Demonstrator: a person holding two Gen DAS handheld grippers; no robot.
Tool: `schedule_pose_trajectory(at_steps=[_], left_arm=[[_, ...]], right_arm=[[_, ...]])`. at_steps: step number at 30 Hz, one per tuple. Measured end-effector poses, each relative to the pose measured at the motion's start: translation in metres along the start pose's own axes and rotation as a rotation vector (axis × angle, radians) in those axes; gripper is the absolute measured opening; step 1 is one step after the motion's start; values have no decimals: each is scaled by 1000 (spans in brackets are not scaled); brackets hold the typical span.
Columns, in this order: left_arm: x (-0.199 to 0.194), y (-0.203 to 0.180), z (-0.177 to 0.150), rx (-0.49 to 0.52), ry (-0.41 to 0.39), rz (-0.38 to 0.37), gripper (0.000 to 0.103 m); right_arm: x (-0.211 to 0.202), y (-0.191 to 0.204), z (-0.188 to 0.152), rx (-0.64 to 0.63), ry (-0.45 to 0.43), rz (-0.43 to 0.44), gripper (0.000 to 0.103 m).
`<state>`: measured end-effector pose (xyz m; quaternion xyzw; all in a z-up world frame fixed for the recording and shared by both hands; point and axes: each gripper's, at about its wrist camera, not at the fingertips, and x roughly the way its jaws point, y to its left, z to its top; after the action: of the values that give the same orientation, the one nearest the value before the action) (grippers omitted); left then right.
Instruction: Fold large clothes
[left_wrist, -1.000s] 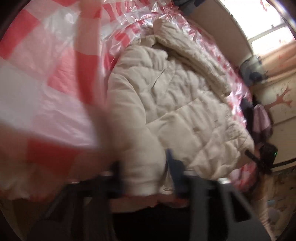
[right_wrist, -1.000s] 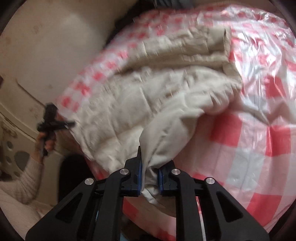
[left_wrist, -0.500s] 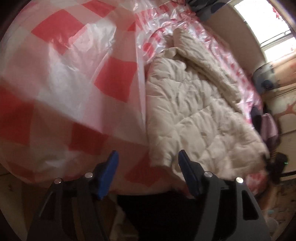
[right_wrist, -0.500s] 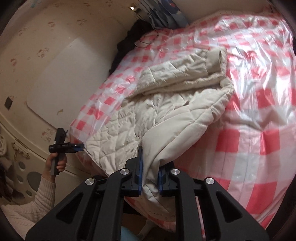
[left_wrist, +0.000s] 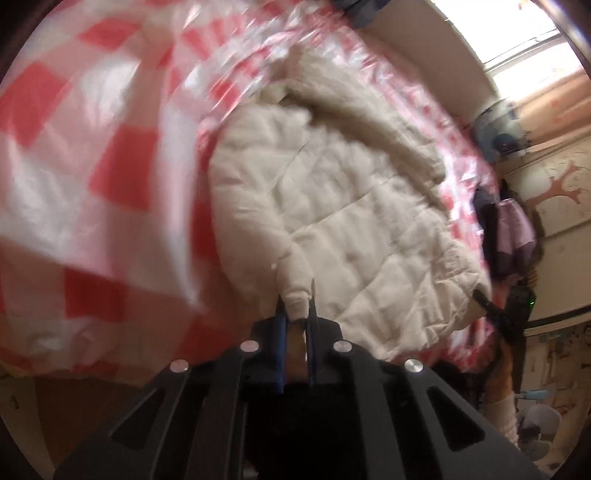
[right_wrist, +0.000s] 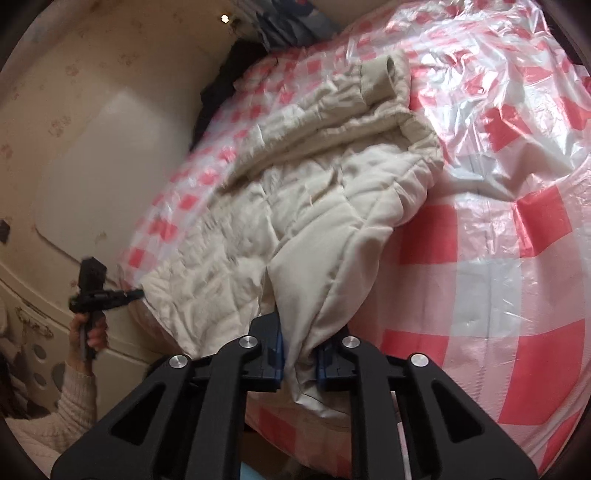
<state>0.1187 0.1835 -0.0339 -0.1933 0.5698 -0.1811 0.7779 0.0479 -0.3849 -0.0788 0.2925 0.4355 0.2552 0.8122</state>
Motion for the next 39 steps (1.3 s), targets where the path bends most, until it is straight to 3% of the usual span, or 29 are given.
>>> schedule_pose_trajectory(at_steps=[6,9,12,14,15,16,18,19,21,22,23,24,26,28,32,34,36,38,39], left_arm=[[-60,-35,-4,43,-123,-125,5],[-100,-49,-20,88,-167,-189,4],[-126,-52,-41,127,-158,-208,5],[-128,-52,-59,190,-84,-178,6],[-124,-47,-69,221,-37,-130,10],[-120,-38,-77,237,-2,-63,24],[-117,-15,-83,217,-12,94,45],[-119,-3,-81,187,-23,141,47],[-129,17,-68,104,-76,180,51],[-132,17,-60,91,-108,182,62],[-133,7,-47,110,-161,193,73],[-130,-6,-37,144,-198,182,76],[-105,-44,-11,240,-250,86,82],[-66,-76,15,293,-260,22,82],[36,-126,77,315,-279,-46,82],[93,-139,107,304,-291,-36,82],[143,-140,129,293,-273,13,82],[202,-122,150,272,-229,124,82],[215,-116,151,284,-213,128,83]], right_arm=[[-68,49,26,-46,-163,120,11],[-109,77,28,-92,-200,159,10],[-150,96,13,-122,-188,166,11],[-170,96,-8,-136,-106,77,16],[-173,90,-18,-129,-48,32,23],[-171,77,-34,-114,47,-44,28],[-166,43,-63,-73,184,-251,36],[-166,30,-71,-43,204,-315,37],[-171,16,-71,9,170,-408,39],[-171,19,-62,10,132,-407,41],[-167,30,-48,-21,81,-394,51],[-160,41,-36,-51,42,-390,63],[-126,66,4,-124,-48,-365,74],[-80,75,43,-172,-93,-345,76],[41,54,111,-211,-136,-478,76],[87,32,129,-232,-124,-578,76],[130,-7,139,-239,-80,-753,76],[157,-56,147,-195,-53,-784,78],[159,-67,150,-170,-74,-766,79]])
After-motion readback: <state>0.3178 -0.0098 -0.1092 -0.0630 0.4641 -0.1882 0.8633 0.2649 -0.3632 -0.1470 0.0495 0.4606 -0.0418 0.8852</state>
